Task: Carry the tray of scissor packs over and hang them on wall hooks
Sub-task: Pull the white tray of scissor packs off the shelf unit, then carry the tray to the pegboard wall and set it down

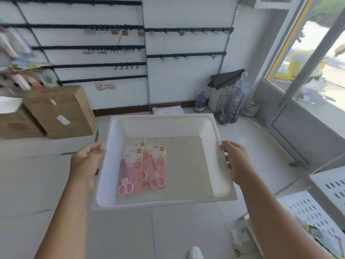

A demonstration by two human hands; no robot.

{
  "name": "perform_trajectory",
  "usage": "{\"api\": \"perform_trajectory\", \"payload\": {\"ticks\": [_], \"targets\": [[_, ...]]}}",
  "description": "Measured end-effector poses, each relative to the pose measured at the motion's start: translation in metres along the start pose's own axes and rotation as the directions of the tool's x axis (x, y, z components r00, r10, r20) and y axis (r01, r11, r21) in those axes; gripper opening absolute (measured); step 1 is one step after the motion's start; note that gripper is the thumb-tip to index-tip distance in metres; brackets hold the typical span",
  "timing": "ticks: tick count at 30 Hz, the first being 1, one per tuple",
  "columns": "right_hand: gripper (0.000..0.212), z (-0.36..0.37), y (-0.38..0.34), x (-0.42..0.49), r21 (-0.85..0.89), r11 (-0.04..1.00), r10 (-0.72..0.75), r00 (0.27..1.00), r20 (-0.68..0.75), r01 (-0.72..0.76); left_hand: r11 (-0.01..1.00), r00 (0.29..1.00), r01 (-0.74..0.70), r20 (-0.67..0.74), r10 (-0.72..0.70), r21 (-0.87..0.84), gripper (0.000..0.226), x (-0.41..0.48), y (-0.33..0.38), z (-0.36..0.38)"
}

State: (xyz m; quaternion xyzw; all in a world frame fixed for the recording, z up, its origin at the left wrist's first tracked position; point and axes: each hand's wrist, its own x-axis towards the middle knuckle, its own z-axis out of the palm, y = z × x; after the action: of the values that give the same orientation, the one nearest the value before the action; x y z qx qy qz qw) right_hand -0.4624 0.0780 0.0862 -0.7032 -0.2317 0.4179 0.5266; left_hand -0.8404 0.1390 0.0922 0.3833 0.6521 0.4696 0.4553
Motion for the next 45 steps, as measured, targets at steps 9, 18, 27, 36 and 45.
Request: {"api": "perform_trajectory", "payload": {"ticks": [9,18,27,36,45], "targets": [[0.019,0.171,-0.025,0.061,-0.103,0.993,-0.027,0.942,0.335,0.065,0.993,0.952,0.049,-0.297,-0.078,-0.103,0.027,0.064,-0.008,-0.083],[0.023,0.358,-0.079,0.112,-0.161,0.969,-0.063,0.816,0.574,0.188,0.984,0.812,-0.012,-0.576,-0.096,-0.18,0.031,0.136,0.015,-0.15],[0.012,0.567,-0.103,0.144,-0.204,0.935,-0.088,0.747,0.659,0.29,0.978,0.763,0.003,-0.631,-0.138,-0.21,0.033,0.281,0.016,-0.242],[0.029,0.755,-0.14,0.147,-0.202,0.973,0.024,0.816,0.578,0.115,0.963,0.764,-0.011,-0.624,-0.166,-0.269,0.034,0.434,0.053,-0.349],[0.037,0.889,-0.176,0.177,-0.195,0.964,-0.03,0.807,0.589,0.179,0.953,0.707,-0.074,-0.689,-0.157,-0.293,0.035,0.54,0.084,-0.409]]}}
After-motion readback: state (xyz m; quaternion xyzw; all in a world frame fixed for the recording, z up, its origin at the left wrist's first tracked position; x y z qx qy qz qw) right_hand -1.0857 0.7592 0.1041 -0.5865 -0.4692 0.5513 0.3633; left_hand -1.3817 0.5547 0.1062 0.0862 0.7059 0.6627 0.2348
